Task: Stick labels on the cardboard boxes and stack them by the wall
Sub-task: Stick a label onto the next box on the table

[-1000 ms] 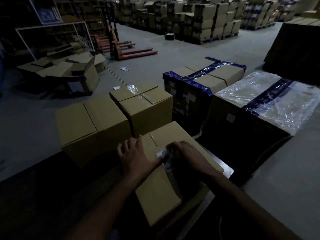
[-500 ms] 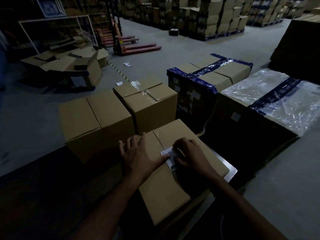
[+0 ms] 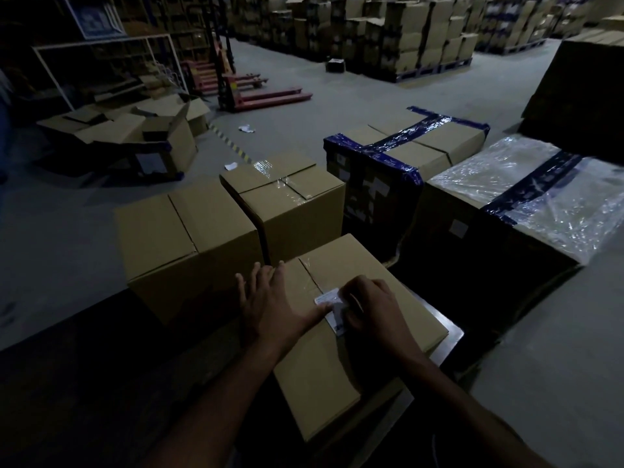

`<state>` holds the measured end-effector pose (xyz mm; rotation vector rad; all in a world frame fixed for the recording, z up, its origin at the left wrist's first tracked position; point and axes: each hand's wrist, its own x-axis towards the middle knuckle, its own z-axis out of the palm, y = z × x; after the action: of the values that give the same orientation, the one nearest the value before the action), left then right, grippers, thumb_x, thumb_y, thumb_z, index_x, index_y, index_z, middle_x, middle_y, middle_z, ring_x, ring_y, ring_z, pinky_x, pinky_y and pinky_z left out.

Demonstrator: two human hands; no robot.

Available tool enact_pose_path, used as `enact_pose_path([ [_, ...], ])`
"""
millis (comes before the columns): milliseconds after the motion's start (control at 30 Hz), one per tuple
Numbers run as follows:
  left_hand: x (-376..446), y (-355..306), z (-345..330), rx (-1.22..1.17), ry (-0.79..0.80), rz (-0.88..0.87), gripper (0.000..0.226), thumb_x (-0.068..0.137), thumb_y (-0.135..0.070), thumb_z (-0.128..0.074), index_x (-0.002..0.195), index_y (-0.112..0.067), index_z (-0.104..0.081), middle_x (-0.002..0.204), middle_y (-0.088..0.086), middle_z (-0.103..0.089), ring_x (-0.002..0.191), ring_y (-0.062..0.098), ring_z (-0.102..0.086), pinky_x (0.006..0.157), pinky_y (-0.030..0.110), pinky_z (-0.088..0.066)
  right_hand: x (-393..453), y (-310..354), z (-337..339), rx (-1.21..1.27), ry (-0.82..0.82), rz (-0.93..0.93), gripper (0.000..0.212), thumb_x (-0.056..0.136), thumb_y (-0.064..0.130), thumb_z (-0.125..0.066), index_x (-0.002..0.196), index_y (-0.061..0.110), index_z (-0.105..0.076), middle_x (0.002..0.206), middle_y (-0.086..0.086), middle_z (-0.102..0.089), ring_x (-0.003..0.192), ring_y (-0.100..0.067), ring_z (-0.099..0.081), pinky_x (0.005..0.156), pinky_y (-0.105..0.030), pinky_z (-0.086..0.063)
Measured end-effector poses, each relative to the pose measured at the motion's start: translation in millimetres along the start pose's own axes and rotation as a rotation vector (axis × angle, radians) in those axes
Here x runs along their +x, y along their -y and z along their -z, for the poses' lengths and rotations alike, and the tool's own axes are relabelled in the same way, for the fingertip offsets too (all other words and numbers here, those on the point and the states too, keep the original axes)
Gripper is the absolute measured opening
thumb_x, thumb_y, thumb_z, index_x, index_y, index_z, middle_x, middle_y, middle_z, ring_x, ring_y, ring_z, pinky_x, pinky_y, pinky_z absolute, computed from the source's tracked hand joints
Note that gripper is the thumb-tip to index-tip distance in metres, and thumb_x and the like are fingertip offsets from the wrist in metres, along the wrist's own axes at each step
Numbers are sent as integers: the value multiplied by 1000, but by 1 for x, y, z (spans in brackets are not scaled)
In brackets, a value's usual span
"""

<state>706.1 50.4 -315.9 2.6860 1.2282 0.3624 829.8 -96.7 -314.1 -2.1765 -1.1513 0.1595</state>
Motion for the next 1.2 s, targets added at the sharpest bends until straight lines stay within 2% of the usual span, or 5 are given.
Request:
enact_pose_path([
  [200,2,3,-2,-30,11,9,134,54,-106,-30,157,-21,-23,159,8,-31,148,27,-23,123,47,-15,-46,12,-16,-116,-91,60,31,96,36,-49,122,22,-56,130,7,-58,123,-11,-47,99,-20,-31],
  [400,-4,6,18,138,119,130,138,50,-108,-20,156,-20,-24,157,10,-32,140,31,-33,112,49,-25,-23,1,1,-134,-47,192,28,86,30,-69,112,26,-62,116,7,-66,107,-10,-59,90,-20,-41],
  [600,-20,-3,14,-14,142,154,145,47,-109,-32,159,-21,-3,162,9,-21,145,29,-25,116,49,-19,1,-7,18,-62,48,185,26,85,36,-70,110,31,-65,112,15,-66,109,-8,-55,90,-34,-45],
  [933,-24,-11,8,2,15,111,142,45,-110,-29,155,-20,-20,154,5,-35,139,25,-34,111,45,-29,-2,-11,-9,147,-27,-17,27,81,30,-74,95,41,-54,102,16,-61,100,-11,-55,74,-18,-38],
  [1200,-24,-11,10,-4,32,102,138,48,-107,-35,155,-21,-15,158,6,-28,143,25,-29,114,44,-26,-1,-10,-1,211,-29,-36,42,72,12,-79,96,33,-52,97,16,-60,101,-12,-56,81,-16,-46],
])
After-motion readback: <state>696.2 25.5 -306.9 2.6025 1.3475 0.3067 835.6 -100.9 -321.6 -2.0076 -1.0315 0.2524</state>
